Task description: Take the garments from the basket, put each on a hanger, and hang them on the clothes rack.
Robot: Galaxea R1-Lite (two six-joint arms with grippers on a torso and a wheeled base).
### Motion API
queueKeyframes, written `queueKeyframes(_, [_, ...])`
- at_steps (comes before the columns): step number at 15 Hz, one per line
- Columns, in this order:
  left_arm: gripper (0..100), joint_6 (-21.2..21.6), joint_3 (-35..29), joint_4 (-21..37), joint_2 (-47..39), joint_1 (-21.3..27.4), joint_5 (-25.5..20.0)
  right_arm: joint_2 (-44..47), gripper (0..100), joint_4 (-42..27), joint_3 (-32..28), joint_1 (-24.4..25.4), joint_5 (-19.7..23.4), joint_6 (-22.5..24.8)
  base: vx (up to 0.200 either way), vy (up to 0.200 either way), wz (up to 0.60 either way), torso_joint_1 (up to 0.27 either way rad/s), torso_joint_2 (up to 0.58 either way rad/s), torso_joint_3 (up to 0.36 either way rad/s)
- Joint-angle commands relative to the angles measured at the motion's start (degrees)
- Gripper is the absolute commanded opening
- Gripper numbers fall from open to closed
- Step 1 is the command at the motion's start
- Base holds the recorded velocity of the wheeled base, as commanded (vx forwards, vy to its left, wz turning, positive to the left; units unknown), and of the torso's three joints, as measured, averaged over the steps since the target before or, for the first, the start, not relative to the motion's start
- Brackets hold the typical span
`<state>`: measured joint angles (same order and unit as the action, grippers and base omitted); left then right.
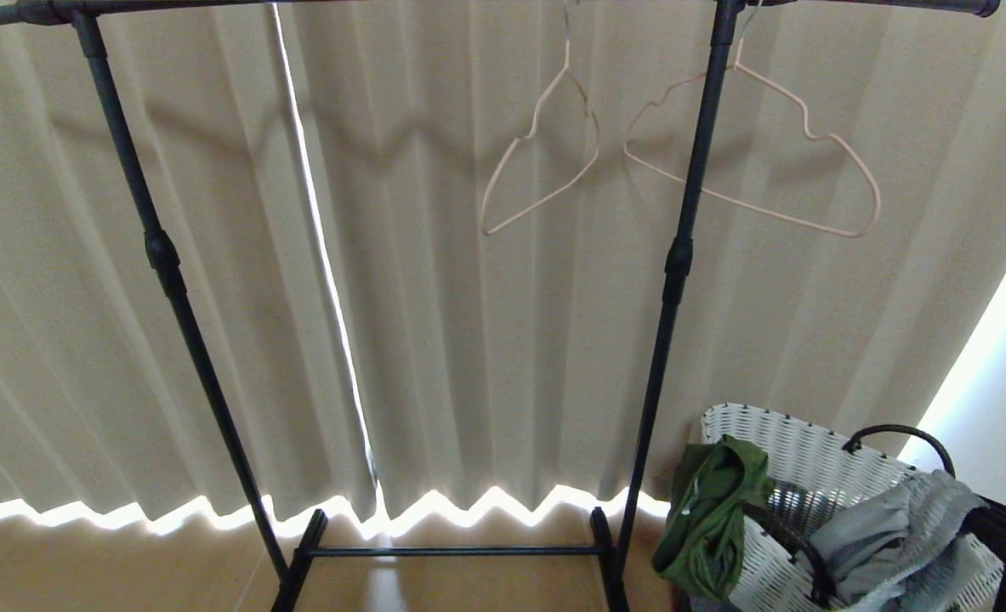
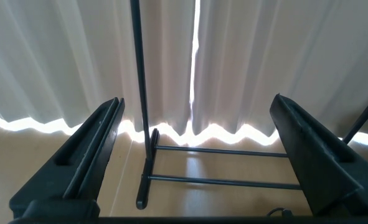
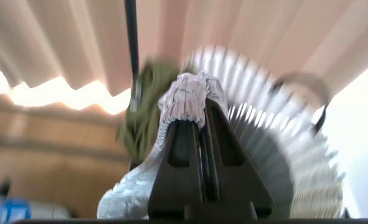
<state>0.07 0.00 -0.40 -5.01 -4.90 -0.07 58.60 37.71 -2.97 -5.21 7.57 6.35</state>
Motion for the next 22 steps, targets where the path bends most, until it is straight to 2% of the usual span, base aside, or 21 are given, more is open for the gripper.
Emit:
queueKeyframes(1, [100, 0.01, 0.0, -0.04, -0.09, -0.02, -0.01, -6.48, 0, -0.62, -1.86, 0.02, -0.01, -0.11, -0.2, 0.0, 0.0, -0.002, 0.0, 0.002])
queueKeyframes(6, [100, 0.01, 0.0, -0.04, -0.09, -0.02, -0.01, -14.13, 0, -10.99, -3.97, 0.11, 0.34, -0.02, -0.2, 0.0, 0.0, -0.003, 0.0, 0.0])
queueKeyframes(11, [100, 0.1, 0.0, -0.04, -0.09, -0.02, -0.01, -18.87, 0, -18.98, -5.9, 0.28, 0.43, -0.02, 0.0, 0.0, 0.0, 0.0, 0.0, 0.0])
queueKeyframes(14, [100, 0.01, 0.0, 0.05, 0.0, -0.02, -0.01, -19.23, 0, -19.6, -6.25, 0.46, 0.34, -0.02, 0.0, 0.0, 0.0, 0.0, 0.0, 0.0])
queueKeyframes(20, [100, 0.01, 0.0, -0.04, 0.0, -0.02, -0.01, -19.05, 0, -19.69, -5.99, 0.72, 0.43, 0.06, 0.0, 0.2, 0.0, 0.002, 0.0, 0.004])
queueKeyframes(22, [100, 0.01, 0.0, -0.04, 0.0, -0.02, -0.01, -18.35, 0, -19.78, -7.57, 1.69, 0.52, 0.15, 0.0, 0.0, 0.0, 0.0, 0.0, 0.0])
